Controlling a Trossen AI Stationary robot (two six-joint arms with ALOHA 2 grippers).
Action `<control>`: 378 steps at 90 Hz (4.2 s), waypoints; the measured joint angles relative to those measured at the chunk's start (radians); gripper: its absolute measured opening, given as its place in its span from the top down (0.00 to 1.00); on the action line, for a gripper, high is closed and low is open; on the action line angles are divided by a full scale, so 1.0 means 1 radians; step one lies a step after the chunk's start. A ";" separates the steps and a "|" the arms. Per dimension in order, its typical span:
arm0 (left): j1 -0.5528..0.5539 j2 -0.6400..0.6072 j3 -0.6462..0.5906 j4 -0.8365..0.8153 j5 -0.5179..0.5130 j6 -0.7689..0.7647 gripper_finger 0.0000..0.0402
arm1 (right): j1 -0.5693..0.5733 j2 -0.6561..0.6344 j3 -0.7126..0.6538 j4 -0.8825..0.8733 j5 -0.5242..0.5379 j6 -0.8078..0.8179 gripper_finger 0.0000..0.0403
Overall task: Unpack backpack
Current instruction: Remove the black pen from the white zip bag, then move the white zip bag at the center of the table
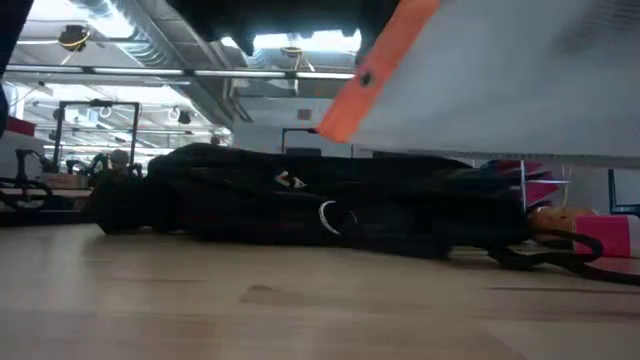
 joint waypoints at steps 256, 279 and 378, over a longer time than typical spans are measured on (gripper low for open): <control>-0.192 -0.719 0.347 -1.561 0.079 0.129 1.00 | 0.116 -0.170 -0.544 0.619 0.136 0.313 1.00; -0.432 -0.745 0.268 -1.813 -0.055 0.030 1.00 | 0.068 -0.170 -0.544 0.652 0.136 0.263 1.00; -0.435 -0.747 -0.581 -0.777 -0.477 0.022 1.00 | -0.018 -0.170 -0.544 0.985 0.241 -0.066 1.00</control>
